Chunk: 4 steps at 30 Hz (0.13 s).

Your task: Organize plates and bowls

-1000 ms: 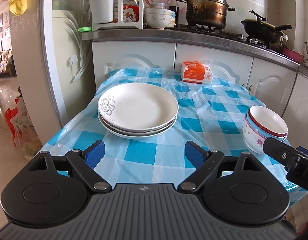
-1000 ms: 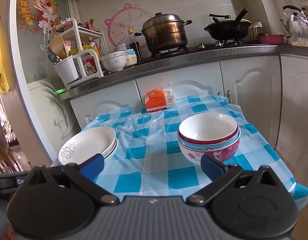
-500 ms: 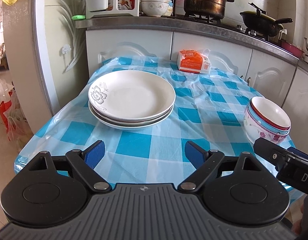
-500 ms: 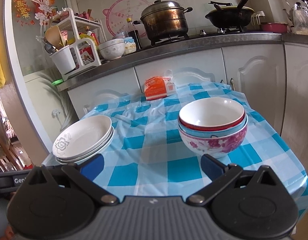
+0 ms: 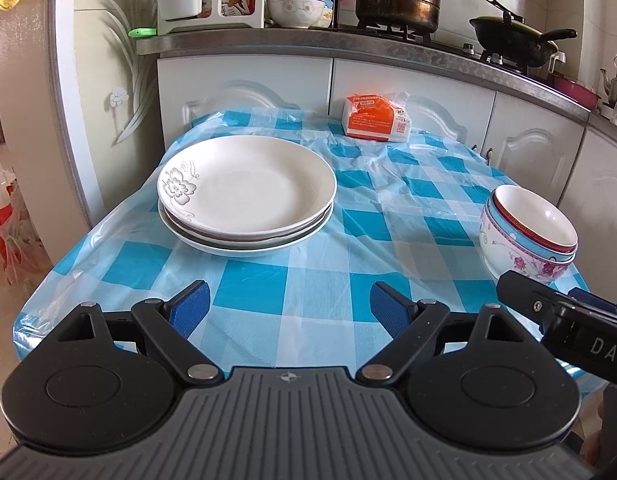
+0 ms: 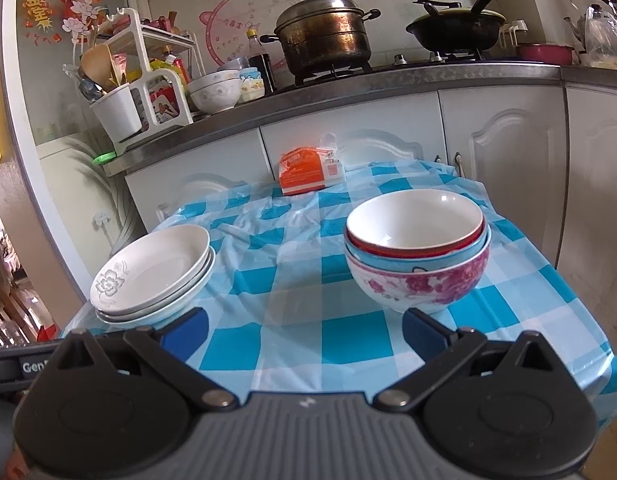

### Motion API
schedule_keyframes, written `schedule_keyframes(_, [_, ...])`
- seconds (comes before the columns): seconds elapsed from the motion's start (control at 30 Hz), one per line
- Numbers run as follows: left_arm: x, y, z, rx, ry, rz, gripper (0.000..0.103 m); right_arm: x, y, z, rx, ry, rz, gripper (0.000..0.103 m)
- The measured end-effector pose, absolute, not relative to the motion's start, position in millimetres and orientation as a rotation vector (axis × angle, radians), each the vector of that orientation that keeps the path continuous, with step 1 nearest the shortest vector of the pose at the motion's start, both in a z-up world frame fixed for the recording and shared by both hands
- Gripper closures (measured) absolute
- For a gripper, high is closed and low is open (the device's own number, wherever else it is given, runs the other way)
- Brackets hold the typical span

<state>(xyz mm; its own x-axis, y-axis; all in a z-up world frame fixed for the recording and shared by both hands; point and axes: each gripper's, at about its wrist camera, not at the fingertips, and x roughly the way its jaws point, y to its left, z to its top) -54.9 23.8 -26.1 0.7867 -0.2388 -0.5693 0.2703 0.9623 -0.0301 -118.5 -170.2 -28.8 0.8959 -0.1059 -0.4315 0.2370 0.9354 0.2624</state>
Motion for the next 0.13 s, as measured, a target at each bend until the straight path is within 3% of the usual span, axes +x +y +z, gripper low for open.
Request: schedule_keyframes(0.13, [-49.3,28.5,-19.3,0.020,0.579,-0.254,0.000,-112.5,-168.8,-30.2,0.296,0.436,-0.182,0.001])
